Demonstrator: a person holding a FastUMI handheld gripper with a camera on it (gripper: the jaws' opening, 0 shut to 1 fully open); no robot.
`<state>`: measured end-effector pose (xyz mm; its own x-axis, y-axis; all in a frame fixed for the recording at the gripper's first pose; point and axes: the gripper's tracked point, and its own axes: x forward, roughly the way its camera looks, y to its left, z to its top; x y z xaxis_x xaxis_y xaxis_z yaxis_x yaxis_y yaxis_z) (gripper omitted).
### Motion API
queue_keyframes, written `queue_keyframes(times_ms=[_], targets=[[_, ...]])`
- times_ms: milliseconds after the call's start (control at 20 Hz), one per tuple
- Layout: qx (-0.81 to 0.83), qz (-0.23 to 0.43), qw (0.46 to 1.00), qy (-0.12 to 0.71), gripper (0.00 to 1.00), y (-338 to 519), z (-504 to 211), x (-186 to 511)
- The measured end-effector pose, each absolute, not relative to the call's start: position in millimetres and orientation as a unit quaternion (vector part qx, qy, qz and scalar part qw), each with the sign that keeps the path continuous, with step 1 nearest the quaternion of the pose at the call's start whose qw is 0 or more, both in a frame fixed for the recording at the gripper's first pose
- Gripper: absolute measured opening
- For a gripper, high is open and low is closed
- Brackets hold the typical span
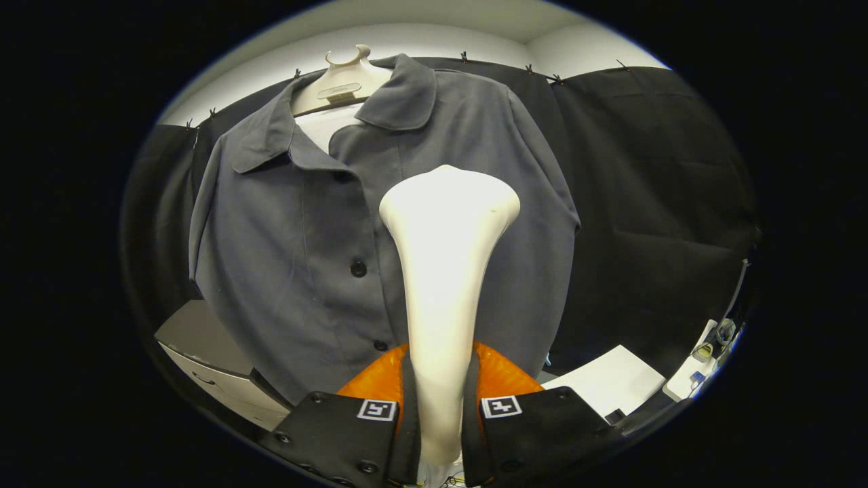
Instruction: Iron the clothes twice with a garment steamer, once on the left side and once on the right side.
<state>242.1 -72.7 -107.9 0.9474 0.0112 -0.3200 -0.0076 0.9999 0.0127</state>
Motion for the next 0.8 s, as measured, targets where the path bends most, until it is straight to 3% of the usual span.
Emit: queue_keyframes(times_ms=[800], targets=[[0.017,-0.006,0.977,0.213,0.32,-81,-189,217]])
